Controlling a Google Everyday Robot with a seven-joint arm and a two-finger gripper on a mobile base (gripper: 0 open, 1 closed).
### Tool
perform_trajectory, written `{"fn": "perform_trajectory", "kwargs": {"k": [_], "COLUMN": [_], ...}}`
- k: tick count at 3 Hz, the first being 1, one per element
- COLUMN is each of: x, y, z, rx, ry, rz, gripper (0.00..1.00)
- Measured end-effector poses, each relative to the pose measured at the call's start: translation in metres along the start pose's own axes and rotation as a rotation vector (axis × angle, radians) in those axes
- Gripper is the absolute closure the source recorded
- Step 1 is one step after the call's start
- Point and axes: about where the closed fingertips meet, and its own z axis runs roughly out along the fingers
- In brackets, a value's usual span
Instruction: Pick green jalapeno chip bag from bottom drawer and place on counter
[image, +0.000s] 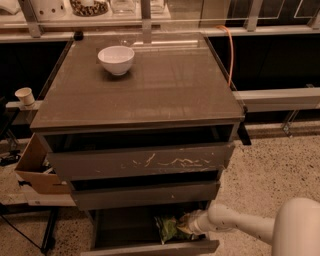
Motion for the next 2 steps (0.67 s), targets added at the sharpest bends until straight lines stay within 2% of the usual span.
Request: {"fn": "perform_trajectory", "kwargs": {"k": [1, 2], "x": [-0.014, -0.020], "y": [0.004, 0.012], "z": [-0.033, -0.067], "rx": [0.007, -0.019], "ry": [-0.008, -0.003], "rz": [-0.029, -0.030], "gripper": [1.00, 1.00]}}
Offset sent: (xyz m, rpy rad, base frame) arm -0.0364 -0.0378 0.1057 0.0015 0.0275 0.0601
